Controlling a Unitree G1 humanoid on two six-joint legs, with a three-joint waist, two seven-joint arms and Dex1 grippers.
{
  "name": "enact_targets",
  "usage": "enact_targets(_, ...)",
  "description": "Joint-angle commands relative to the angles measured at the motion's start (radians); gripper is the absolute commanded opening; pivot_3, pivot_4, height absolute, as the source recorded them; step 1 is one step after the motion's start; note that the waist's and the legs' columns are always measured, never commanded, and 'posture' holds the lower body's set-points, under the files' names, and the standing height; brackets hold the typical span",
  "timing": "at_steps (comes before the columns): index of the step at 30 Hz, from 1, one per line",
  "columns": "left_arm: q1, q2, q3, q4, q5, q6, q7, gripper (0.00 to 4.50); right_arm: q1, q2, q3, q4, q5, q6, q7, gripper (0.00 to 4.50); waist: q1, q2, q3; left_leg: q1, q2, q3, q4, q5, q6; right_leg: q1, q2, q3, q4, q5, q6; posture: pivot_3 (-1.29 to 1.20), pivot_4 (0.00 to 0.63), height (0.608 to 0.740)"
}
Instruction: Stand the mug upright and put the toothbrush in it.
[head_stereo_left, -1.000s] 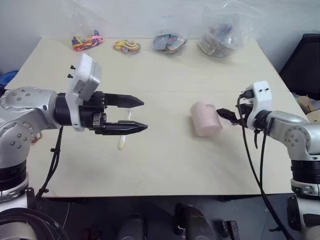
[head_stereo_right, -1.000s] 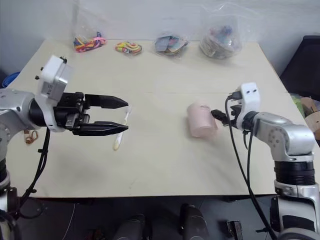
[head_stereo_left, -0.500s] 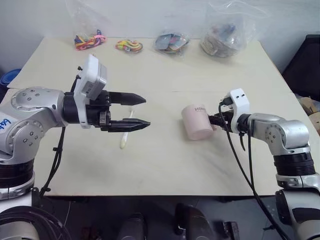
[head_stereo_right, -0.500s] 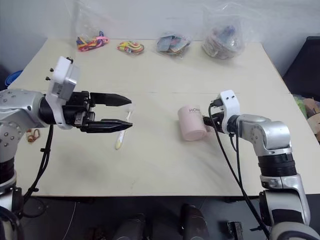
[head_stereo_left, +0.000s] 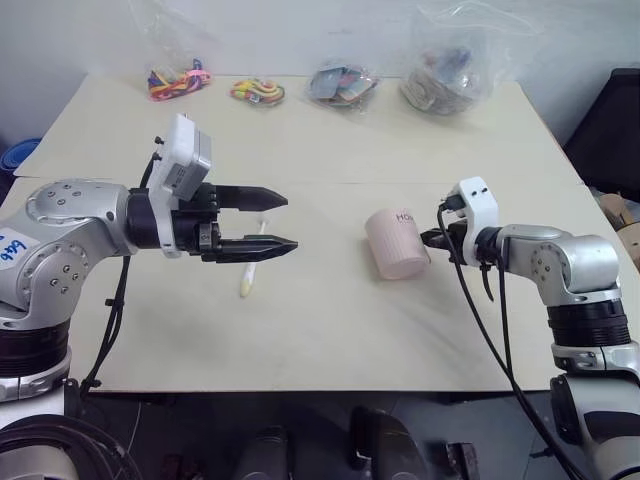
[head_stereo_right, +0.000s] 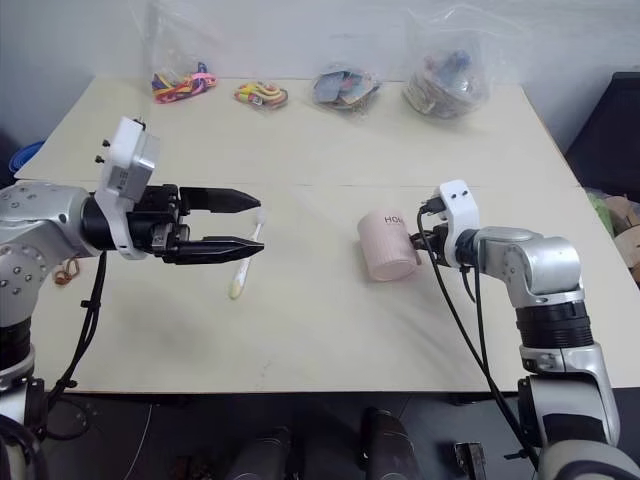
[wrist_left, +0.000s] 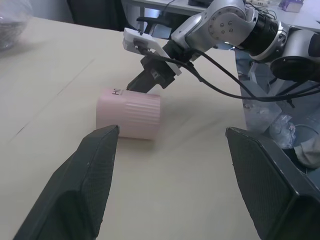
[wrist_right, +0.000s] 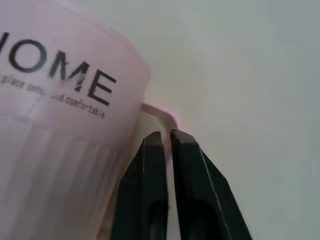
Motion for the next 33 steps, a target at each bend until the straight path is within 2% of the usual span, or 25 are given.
enact_targets(1,-0.003,-0.002,0.016,-0.014,-0.002,-0.019,0.002,3.6,-0.014,-0.008,0.004,-0.042,-0.01,0.006,0.02,0.86,0.0,0.0,0.0,0.0,0.0,0.0,0.0,0.0,0.0,0.0,0.0,0.0,0.0,0.0,0.0,0.0,0.15,0.74)
enact_targets(11,-0.022,-0.012,0.017,0.001,-0.002,-0.019,0.006,3.6,0.029,0.047,0.042,-0.054,-0.023,0.052,0.023,0.86,-0.002,0.0,0.0,0.0,0.0,0.0,0.0,0.0,0.0,0.0,0.0,0.0,0.0,0.0,0.0,0.0,0.15,0.74)
enact_targets(15,-0.021,-0.011,0.015,0.003,0.002,-0.023,0.003,3.6,0.038,0.06,0.036,-0.053,-0.03,0.048,0.018,0.04,-0.002,0.0,0.0,0.001,0.0,0.0,0.0,0.0,0.0,0.0,0.0,0.0,0.0,0.0,0.0,0.0,0.15,0.74)
enact_targets(23,-0.019,-0.016,0.013,0.001,0.003,-0.028,0.002,3.6,0.042,0.057,0.02,-0.063,-0.045,0.03,0.016,0.04,-0.002,0.0,0.0,0.001,0.0,0.0,0.0,0.0,0.0,0.001,0.0,0.0,0.0,0.0,0.0,0.0,0.15,0.74)
enact_targets(27,-0.015,-0.016,0.019,0.006,0.006,-0.032,0.004,3.6,0.009,0.113,-0.041,-0.111,-0.029,-0.107,0.004,0.04,-0.002,0.0,0.0,0.001,0.0,-0.001,0.0,0.0,0.0,0.0,0.0,0.0,0.0,0.0,0.0,0.0,0.15,0.74)
enact_targets(29,-0.012,-0.014,0.03,0.015,0.008,-0.029,0.017,3.6,-0.017,0.174,-0.078,-0.123,-0.021,-0.18,-0.028,0.04,-0.005,0.001,0.001,0.001,0.0,-0.001,0.0,0.0,0.0,0.0,0.0,0.0,0.0,0.0,0.0,0.0,0.15,0.74)
enact_targets(33,0.025,-0.001,0.087,0.025,-0.01,-0.003,0.059,3.6,-0.026,0.309,-0.057,-0.086,-0.079,-0.414,-0.077,0.04,-0.009,0.002,0.001,0.001,0.0,-0.001,-0.002,0.0,0.0,-0.002,0.001,0.002,0.001,0.0,0.0,0.0,0.15,0.74)
